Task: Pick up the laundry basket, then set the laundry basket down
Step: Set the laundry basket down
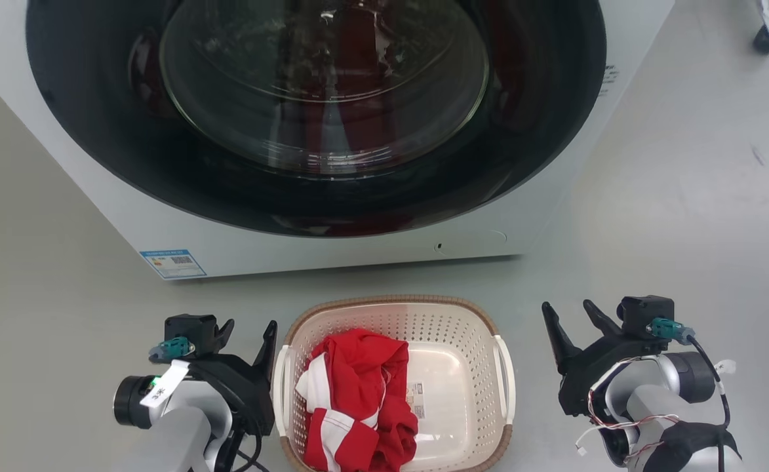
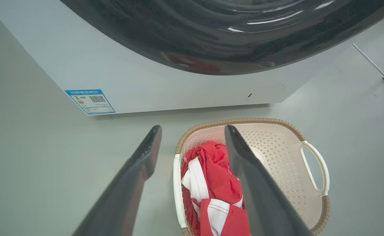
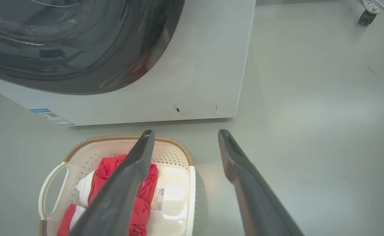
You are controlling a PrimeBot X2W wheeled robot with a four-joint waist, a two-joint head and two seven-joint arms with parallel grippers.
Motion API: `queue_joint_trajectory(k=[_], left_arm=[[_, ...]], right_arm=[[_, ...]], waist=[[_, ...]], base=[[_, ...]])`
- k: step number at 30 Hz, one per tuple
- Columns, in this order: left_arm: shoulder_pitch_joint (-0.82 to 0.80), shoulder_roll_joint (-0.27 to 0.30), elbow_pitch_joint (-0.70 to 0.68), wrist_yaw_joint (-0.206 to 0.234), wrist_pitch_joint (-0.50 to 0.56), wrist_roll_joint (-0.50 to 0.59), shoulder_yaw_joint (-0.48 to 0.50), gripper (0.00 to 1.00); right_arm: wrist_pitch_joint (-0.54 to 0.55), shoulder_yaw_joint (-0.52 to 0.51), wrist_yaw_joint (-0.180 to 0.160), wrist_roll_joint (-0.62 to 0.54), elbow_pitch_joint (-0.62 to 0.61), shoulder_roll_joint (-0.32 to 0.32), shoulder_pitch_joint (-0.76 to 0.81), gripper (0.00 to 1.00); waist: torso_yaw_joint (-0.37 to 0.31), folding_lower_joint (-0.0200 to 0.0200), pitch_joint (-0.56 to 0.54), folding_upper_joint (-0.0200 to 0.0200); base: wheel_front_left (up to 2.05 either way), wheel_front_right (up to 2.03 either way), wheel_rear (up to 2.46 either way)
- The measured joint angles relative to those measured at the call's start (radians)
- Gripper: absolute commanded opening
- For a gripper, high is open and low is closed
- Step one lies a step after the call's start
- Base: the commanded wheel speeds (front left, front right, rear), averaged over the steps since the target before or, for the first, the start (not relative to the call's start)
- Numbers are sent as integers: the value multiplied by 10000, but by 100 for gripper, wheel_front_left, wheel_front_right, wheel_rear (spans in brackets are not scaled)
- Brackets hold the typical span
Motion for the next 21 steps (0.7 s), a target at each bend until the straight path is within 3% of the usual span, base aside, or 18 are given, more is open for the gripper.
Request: queue_joint_trajectory(k=[11,21], left_arm=[[1029,514,-2011,819,0,556,552,100],[2726,1116,-4656,1662,-2,1381,1118,100]], right_arm=[[-2,-495,-673,-568,-1661,-543,942,100],[-2,-1137,-1313,-976,-3810,-884,2178,100]], waist=[[38,0,-1125,0],[63,0,-1901,0]], base=[[0,0,0],[0,0,0]])
